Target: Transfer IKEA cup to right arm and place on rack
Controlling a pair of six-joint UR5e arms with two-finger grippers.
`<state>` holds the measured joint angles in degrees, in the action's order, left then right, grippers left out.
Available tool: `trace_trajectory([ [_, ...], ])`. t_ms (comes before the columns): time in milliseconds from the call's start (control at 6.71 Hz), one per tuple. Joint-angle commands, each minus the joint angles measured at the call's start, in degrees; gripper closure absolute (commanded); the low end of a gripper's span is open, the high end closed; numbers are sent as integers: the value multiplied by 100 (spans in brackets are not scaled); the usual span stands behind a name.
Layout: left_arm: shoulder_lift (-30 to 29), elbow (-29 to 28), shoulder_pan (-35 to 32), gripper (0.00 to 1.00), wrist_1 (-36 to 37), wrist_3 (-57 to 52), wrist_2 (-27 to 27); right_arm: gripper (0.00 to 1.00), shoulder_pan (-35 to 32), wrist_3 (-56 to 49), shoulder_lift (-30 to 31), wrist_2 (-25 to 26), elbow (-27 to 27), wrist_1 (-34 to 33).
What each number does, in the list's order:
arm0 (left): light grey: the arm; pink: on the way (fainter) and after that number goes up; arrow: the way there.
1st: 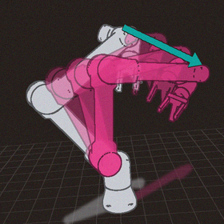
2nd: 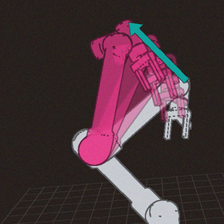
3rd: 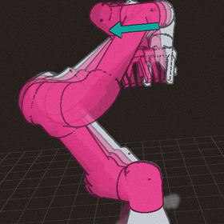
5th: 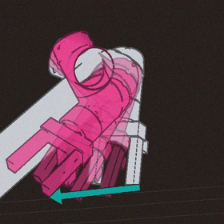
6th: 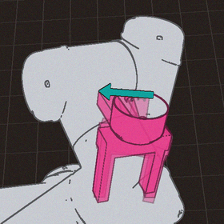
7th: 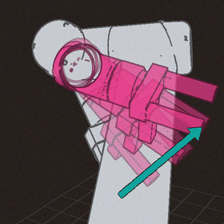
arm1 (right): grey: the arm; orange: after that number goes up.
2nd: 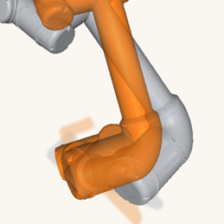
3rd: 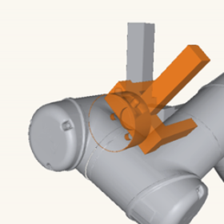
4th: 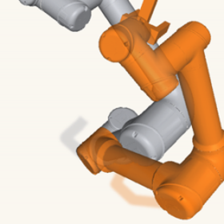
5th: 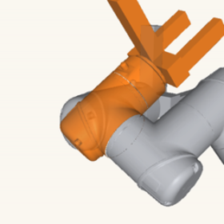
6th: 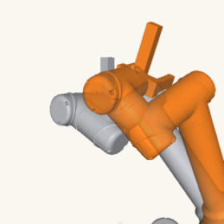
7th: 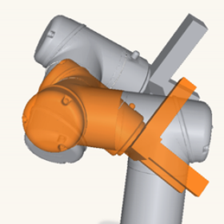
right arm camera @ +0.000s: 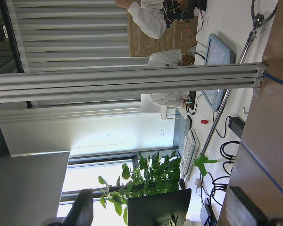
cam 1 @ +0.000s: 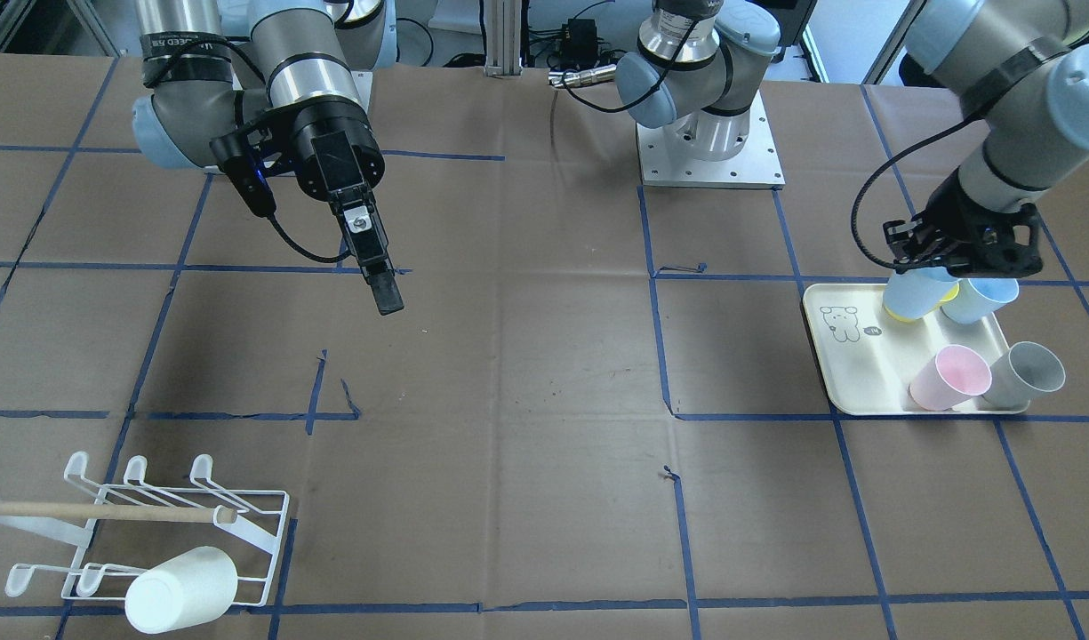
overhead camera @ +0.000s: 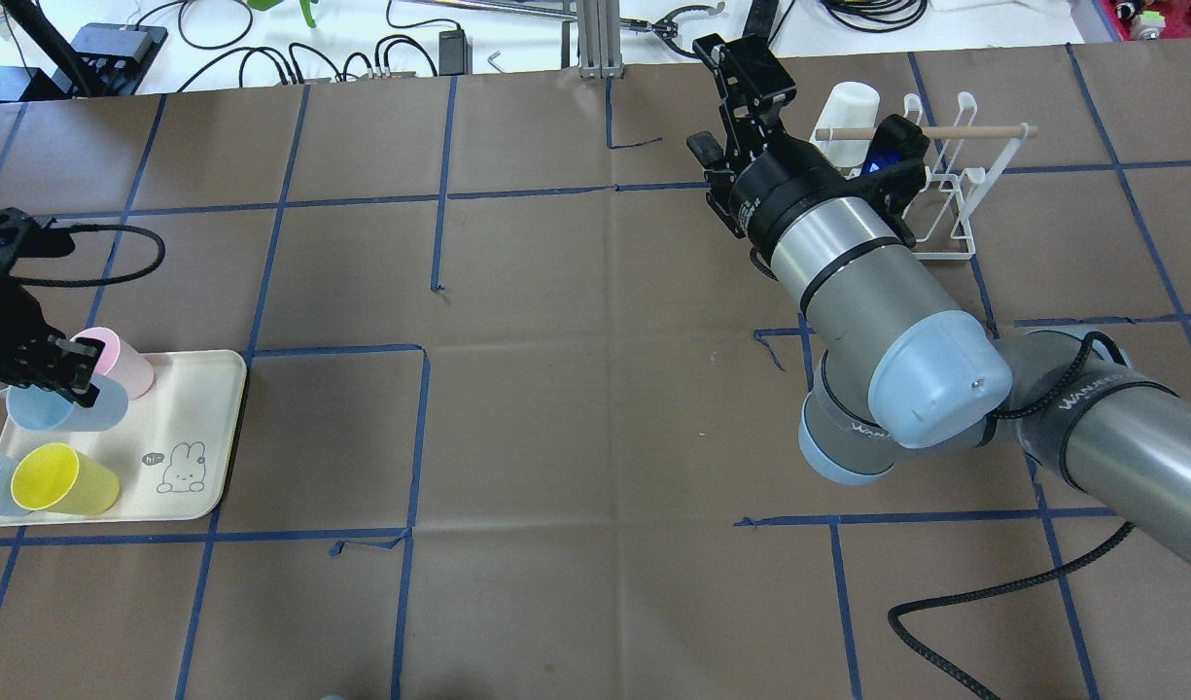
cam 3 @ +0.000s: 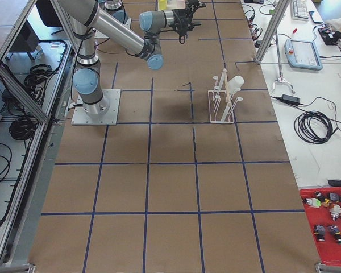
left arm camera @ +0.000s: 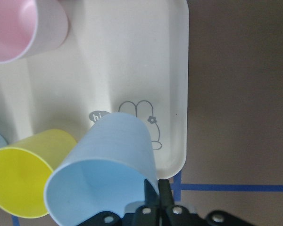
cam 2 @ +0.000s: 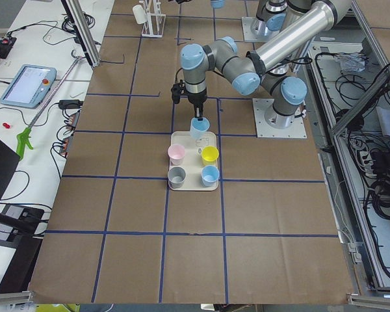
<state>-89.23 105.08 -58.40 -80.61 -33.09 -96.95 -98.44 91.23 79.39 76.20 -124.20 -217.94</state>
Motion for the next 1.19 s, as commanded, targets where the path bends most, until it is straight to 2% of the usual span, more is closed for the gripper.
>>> trace_trajectory([
  [0, -644, -1764, -458, 100, -1095, -57, 62, 0, 0, 1, -2, 0, 1, -3],
  [149, -831, -2189, -888, 100, -1097, -48, 349, 0, 0, 1, -28, 0, -8, 6],
  [298, -859, -2429, -1249, 100, -1037, 39, 1109, 0, 0, 1, -81, 0, 1, 6],
  [447, -807, -2379, -1470, 100, -984, 5, 1813, 0, 0, 1, -81, 0, 1, 6],
  [746, -693, -2238, -1735, 100, -555, -109, 4250, 0, 0, 1, -90, 0, -8, 15],
  [895, -710, -2064, -1840, 100, -100, -249, 5063, 0, 0, 1, -90, 0, -8, 15],
  [1044, -745, -1775, -1955, 100, 757, -250, 5689, 0, 0, 1, -116, 0, 1, 15],
])
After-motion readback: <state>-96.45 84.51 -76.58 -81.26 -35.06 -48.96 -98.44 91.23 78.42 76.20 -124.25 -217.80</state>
